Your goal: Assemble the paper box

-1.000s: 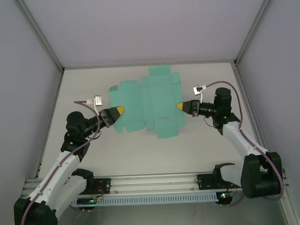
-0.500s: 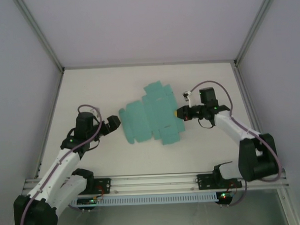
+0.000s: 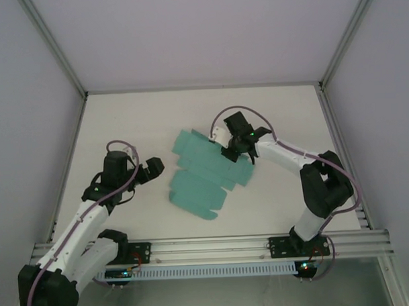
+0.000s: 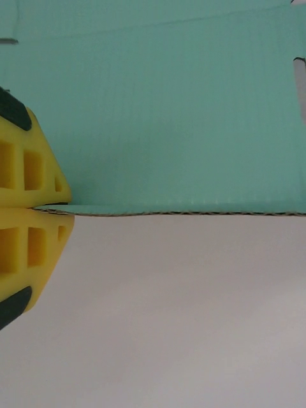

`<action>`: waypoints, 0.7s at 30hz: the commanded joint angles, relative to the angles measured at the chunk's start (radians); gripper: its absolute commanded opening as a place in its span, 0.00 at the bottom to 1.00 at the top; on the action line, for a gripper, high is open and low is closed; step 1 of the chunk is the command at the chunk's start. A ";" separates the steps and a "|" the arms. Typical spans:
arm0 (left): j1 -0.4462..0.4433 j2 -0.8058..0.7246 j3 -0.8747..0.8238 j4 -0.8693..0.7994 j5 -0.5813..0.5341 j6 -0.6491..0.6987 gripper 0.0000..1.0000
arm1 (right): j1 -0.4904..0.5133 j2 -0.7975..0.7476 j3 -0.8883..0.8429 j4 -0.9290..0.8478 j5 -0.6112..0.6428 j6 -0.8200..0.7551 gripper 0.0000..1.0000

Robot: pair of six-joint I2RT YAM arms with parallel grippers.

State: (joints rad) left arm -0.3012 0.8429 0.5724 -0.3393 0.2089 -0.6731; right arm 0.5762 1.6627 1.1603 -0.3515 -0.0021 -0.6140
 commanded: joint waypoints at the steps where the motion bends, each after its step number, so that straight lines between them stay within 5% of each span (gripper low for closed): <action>1: 0.002 0.037 0.058 0.033 0.049 0.003 1.00 | 0.028 -0.009 -0.051 0.204 0.149 -0.196 0.00; 6: 0.001 0.128 0.122 0.072 0.127 -0.002 1.00 | 0.093 -0.046 -0.180 0.444 0.199 -0.353 0.00; 21: -0.021 0.339 0.352 0.129 0.202 0.032 1.00 | 0.240 -0.055 -0.182 0.455 0.359 -0.457 0.01</action>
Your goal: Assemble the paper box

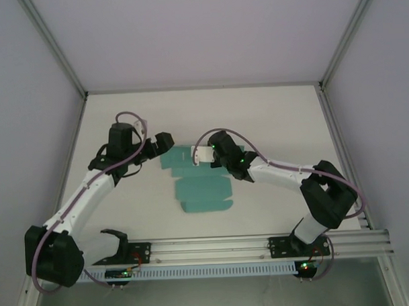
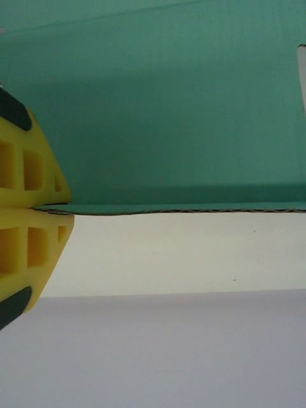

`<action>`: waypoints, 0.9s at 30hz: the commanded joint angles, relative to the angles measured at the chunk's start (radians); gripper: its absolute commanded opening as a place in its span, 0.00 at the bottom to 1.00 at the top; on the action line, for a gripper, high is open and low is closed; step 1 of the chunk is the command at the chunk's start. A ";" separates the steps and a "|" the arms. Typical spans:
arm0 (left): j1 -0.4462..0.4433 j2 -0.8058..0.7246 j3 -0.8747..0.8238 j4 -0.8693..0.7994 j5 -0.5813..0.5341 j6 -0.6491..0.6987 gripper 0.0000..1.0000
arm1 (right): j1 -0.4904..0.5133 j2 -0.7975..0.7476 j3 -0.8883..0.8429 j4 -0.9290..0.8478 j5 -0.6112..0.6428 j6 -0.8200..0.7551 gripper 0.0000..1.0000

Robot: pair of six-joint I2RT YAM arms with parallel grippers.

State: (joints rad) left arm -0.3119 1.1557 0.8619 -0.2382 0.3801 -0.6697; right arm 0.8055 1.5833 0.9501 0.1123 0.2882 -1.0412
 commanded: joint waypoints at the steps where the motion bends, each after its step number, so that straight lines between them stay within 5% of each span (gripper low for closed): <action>1: -0.012 0.047 0.080 0.030 0.030 0.036 1.00 | 0.012 0.034 0.033 -0.008 0.083 -0.028 0.01; 6: -0.036 0.155 0.144 0.057 0.081 0.048 1.00 | 0.014 0.052 0.055 -0.008 0.116 -0.026 0.01; 11: -0.092 0.253 0.209 0.027 0.100 0.091 0.88 | 0.015 0.052 0.055 -0.014 0.093 -0.028 0.01; 27: -0.164 0.344 0.137 0.100 0.097 -0.008 0.74 | 0.001 0.013 0.049 0.021 0.063 0.038 0.01</action>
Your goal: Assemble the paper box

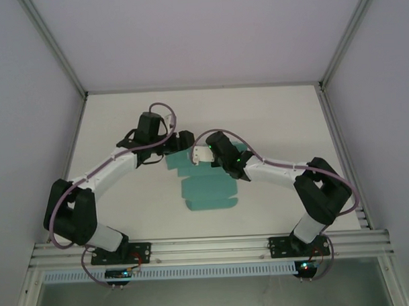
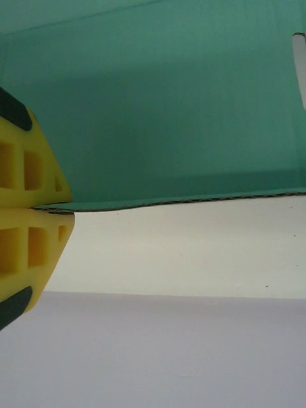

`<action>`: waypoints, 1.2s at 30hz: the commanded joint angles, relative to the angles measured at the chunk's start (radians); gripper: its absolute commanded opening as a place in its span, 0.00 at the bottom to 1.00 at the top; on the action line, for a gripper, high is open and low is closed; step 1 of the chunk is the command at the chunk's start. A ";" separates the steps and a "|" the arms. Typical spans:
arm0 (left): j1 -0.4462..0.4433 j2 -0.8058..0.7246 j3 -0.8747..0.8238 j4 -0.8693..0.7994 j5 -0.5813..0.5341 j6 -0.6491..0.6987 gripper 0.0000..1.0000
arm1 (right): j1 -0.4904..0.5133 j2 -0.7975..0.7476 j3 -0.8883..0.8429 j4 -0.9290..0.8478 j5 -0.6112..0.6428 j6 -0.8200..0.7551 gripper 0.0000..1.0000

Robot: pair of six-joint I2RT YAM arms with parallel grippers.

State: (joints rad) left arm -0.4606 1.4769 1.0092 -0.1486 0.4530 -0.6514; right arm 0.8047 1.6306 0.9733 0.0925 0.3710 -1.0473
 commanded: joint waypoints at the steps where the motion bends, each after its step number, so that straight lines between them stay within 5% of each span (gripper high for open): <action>1: -0.016 0.025 -0.010 0.007 0.024 -0.028 0.74 | -0.002 -0.039 0.025 0.041 -0.026 0.049 0.01; 6: -0.017 0.017 0.029 -0.080 0.013 0.007 0.73 | -0.007 -0.048 0.016 0.041 -0.029 0.063 0.01; 11: -0.011 -0.065 0.069 -0.202 -0.144 0.066 1.00 | -0.032 -0.061 0.041 -0.034 -0.082 0.097 0.00; 16: 0.000 -0.143 0.032 -0.171 -0.150 0.063 0.99 | -0.084 -0.123 0.058 -0.233 -0.364 0.161 0.00; 25: 0.004 -0.117 0.016 -0.104 -0.043 0.050 1.00 | -0.075 -0.112 0.056 -0.171 -0.272 0.161 0.00; 36: -0.043 -0.097 -0.017 -0.035 0.069 0.033 0.65 | -0.077 -0.093 0.074 -0.156 -0.256 0.195 0.00</action>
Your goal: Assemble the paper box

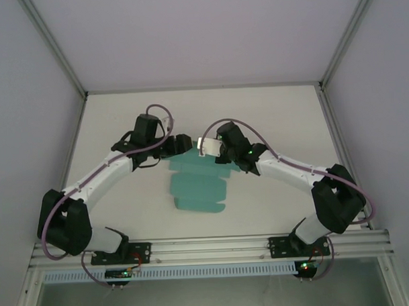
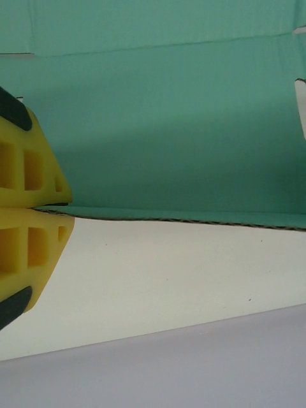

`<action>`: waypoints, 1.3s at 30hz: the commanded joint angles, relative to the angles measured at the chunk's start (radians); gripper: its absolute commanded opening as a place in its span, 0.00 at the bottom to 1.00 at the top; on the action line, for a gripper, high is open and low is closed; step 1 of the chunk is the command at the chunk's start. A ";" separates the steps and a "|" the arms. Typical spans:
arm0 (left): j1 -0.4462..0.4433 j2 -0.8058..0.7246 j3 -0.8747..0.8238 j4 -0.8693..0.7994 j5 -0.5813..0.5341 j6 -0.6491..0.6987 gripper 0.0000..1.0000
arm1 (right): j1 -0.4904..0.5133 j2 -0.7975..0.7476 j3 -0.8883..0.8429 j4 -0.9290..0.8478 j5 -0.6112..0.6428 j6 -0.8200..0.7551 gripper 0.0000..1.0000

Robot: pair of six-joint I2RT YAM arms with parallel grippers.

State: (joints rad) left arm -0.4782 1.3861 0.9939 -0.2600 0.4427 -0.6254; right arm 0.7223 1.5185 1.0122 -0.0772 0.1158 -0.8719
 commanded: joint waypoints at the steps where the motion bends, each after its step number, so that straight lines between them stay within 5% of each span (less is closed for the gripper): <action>1: -0.031 -0.003 0.002 0.074 0.085 0.007 0.63 | 0.008 0.025 0.039 0.018 0.011 0.020 0.00; 12: -0.059 0.095 0.046 0.180 0.081 0.026 0.62 | 0.036 0.066 0.042 -0.012 0.000 -0.015 0.00; 23: -0.093 0.108 -0.034 0.556 0.152 -0.083 0.67 | 0.040 0.085 0.055 -0.018 -0.030 -0.017 0.00; 28: -0.092 0.042 -0.023 0.351 0.080 -0.031 0.72 | 0.009 0.071 0.057 -0.006 -0.024 0.024 0.00; 35: -0.089 -0.184 -0.113 0.164 -0.057 -0.045 1.00 | -0.043 0.067 0.060 -0.001 -0.004 0.057 0.00; 39: -0.073 -0.298 -0.117 0.000 -0.163 -0.062 1.00 | -0.051 0.071 0.063 -0.010 -0.005 0.059 0.00</action>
State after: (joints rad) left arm -0.5442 1.1721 0.8536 -0.1768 0.3164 -0.6823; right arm 0.6800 1.5623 1.0824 -0.0284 0.0711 -0.8261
